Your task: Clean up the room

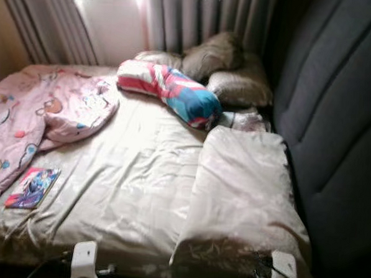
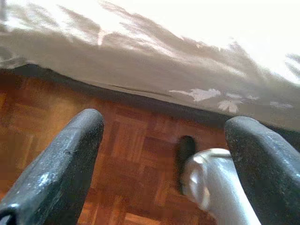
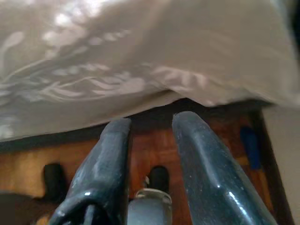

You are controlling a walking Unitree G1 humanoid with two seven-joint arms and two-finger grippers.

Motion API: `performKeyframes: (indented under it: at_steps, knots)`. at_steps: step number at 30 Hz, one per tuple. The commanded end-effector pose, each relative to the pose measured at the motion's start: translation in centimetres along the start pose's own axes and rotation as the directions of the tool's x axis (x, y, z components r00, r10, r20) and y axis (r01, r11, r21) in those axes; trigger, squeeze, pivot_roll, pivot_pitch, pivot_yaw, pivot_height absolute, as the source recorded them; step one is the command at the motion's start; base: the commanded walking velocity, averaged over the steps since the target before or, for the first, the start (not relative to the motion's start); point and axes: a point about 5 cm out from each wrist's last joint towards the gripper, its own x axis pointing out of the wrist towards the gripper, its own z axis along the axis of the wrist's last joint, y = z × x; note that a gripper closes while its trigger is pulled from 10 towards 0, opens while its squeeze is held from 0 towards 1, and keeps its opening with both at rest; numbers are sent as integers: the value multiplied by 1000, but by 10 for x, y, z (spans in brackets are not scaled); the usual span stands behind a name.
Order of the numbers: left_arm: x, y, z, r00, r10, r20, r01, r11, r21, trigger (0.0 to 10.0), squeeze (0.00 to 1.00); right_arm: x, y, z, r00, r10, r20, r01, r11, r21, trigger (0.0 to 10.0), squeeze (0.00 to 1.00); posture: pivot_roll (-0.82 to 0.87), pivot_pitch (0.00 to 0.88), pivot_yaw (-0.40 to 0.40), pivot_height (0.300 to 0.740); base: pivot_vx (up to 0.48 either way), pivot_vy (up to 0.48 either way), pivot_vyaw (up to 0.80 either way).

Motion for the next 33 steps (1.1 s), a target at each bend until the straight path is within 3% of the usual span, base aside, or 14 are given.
performKeyframes:
  at_steps: [1,16,23,33]
  knots:
    - [0,6,6,1000,20,6,-20,1000,4,10000,0,1,11,0,1000,27,-6,-27,1000,4,10000,0,-3,0,34,740,0,337,0]
    - [1,5,7,1000,23,8,-23,1000,-5,10000,0,-2,-8,-6,1000,6,-25,-6,1000,11,10000,0,4,0,33,740,0,340,0]
    - [1,4,6,1000,22,7,-22,1000,-7,10000,0,-2,-7,-5,1000,10,-22,-10,1000,12,10000,0,0,0,33,740,0,339,0]
    - [1,3,7,1000,19,8,-19,1000,-8,10000,0,1,8,-2,999,34,-20,-34,999,-1,10000,0,4,0,31,740,0,340,0]
